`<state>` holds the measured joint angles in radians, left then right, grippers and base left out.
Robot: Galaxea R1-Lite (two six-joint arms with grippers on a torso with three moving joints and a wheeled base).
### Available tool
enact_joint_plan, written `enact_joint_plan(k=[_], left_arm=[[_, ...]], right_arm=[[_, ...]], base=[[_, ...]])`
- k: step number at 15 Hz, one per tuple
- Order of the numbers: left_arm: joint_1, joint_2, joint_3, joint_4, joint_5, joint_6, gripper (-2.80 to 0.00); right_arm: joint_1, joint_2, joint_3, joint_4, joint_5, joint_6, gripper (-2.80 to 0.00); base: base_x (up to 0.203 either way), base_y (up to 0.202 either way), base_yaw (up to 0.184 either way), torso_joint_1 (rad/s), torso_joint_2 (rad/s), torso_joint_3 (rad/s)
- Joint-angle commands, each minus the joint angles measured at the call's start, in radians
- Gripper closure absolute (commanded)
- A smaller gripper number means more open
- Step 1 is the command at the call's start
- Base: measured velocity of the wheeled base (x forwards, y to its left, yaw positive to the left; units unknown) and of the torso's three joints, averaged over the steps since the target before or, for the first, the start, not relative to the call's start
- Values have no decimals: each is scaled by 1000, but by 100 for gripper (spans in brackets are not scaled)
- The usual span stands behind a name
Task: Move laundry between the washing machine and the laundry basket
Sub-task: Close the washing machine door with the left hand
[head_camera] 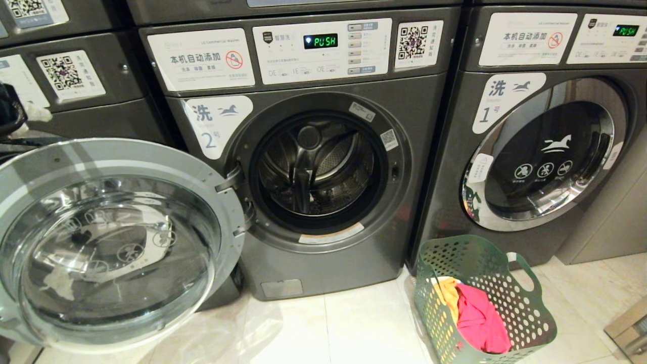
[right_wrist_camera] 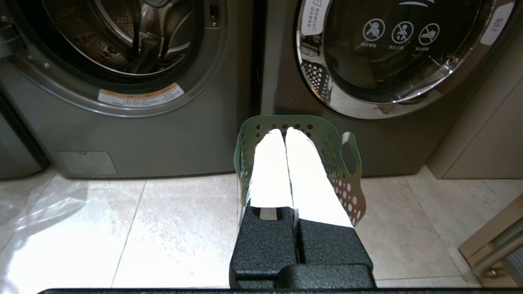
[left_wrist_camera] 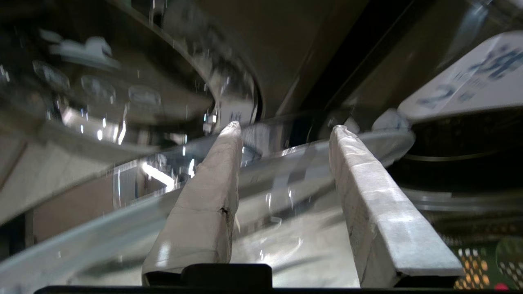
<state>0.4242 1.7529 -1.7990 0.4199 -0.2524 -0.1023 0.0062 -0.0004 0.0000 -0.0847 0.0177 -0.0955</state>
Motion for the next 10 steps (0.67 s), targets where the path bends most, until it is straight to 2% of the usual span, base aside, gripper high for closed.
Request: enact_joint_plan(k=[1,3,9,10], left_arm=[[25,42,-22,124,-6,-2,0],[24,46,-18,162,-1,0,0],[-12,-46,-30,405,-19,2,0],[-12,-40,-59,389,-26,3,0]], right_arm=[[1,0,34,-1,1,-1,0],[0,1,34,-1,1,-1,0],[1,1,34,-1,1,0,0],[0,1,34,-1,1,0,0]], base=[[0,0,0,0,0,0],[0,0,0,0,0,0],[0,0,0,0,0,0],[0,0,0,0,0,0]])
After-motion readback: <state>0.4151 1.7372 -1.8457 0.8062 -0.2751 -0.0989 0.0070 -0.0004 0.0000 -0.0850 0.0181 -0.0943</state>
